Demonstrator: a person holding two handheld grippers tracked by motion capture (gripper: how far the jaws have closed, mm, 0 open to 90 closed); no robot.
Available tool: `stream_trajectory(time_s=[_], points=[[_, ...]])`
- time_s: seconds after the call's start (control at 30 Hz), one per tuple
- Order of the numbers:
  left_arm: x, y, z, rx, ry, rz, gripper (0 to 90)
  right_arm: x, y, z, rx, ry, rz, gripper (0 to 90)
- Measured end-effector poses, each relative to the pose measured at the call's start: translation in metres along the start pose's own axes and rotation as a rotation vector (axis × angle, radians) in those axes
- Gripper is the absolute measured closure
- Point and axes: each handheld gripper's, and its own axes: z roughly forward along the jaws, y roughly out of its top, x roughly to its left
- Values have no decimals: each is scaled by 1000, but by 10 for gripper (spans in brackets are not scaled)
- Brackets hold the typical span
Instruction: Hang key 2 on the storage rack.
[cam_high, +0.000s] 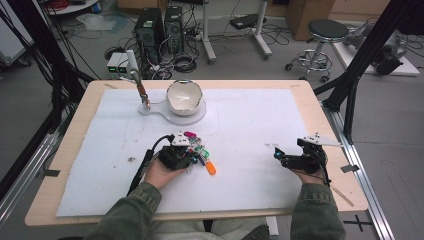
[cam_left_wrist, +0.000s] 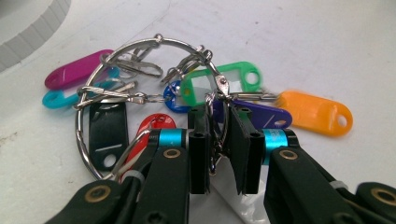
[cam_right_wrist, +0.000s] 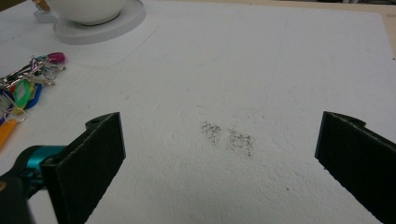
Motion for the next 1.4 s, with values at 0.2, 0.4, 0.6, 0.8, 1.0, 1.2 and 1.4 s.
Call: stream_trajectory(time_s=[0.2,0.4,0.6,0.8,1.0,1.2,1.4], points=[[-1,1,-5,-26,14,31,787,0,0,-1,-3,0,0,7],[2,2,-15,-53,22,25,787,-1,0,-1,-7,-4,0,7],[8,2,-27,-95,33,18,787,0,0,-1,-3,-4,3,7],[18,3,-42,-122,55,-2,785,-1,0,-2,-3,-4,8,7],[25,2,-55,-150,78,-18,786,-1,0,-1,-5,-4,10,7],[31,1,-69,-166,102,-31,785,-1,0,0,-5,-4,7,7],[38,1,-82,-186,124,-42,785,-1,0,-1,-9,-3,17,7]])
